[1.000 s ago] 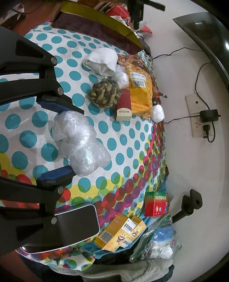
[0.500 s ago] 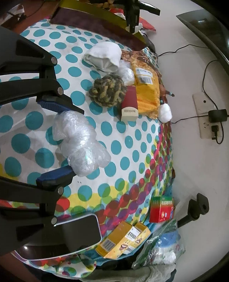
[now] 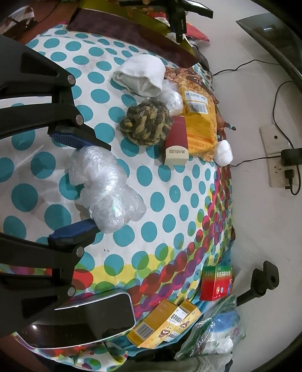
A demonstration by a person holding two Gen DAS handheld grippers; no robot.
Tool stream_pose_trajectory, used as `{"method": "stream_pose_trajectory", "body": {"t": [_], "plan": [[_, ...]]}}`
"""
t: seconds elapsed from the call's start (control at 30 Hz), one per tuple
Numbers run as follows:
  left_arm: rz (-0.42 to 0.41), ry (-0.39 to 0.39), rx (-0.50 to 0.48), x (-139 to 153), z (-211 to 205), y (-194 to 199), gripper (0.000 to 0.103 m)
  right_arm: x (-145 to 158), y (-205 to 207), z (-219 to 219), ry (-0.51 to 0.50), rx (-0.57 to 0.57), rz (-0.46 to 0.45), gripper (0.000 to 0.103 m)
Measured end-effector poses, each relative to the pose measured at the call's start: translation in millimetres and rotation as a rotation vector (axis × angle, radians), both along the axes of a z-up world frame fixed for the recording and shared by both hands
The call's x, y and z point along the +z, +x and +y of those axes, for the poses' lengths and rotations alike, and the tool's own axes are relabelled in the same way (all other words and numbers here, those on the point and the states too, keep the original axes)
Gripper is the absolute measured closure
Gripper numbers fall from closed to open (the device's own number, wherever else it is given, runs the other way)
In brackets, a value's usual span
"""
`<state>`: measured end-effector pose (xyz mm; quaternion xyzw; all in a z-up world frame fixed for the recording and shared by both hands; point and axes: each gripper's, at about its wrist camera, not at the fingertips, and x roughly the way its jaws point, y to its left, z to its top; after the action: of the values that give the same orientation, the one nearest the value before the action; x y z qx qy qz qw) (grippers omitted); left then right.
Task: Organize objects
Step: 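Carry the white sock into the gold tray and open the left tool, then carry the plastic-wrapped bundle over the gold tray with the right tool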
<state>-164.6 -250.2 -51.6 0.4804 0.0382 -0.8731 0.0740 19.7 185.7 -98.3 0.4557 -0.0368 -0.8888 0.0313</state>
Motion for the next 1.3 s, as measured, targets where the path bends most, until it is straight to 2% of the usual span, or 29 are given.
{"method": "stream_pose_trajectory", "body": {"t": [0.23,0.47,0.6,0.73,0.93,1.1,1.17,1.3], "plan": [[0.024,-0.056,-0.002,4.3,-4.8,-6.0,0.051,-0.4,-0.7,4.4,0.002,-0.012,0.001,0.05],[0.051,0.0,0.02,7.8,-21.3,-6.5,0.051,-0.7,-1.9,6.1,0.001,-0.014,-0.001,0.05],[0.068,-0.016,-0.01,14.3,-12.5,2.3,0.051,-1.9,-1.6,3.0,-0.002,-0.008,-0.002,0.05],[0.078,0.018,-0.022,27.4,-0.7,18.3,0.051,-0.8,-0.3,-1.5,-0.004,0.003,0.005,0.05],[0.142,0.101,0.007,59.3,28.1,74.3,0.049,6.3,2.6,-4.8,0.004,0.015,0.033,0.05],[0.174,0.064,-0.017,75.4,69.2,135.5,0.047,13.3,5.7,-5.6,-0.004,0.02,0.05,0.05],[0.161,0.046,-0.027,74.0,83.0,155.1,0.047,16.8,7.4,-7.8,-0.007,0.028,0.057,0.05],[0.127,0.058,-0.03,66.2,103.4,185.2,0.047,24.6,12.5,-13.9,0.005,0.039,0.079,0.05]]}}
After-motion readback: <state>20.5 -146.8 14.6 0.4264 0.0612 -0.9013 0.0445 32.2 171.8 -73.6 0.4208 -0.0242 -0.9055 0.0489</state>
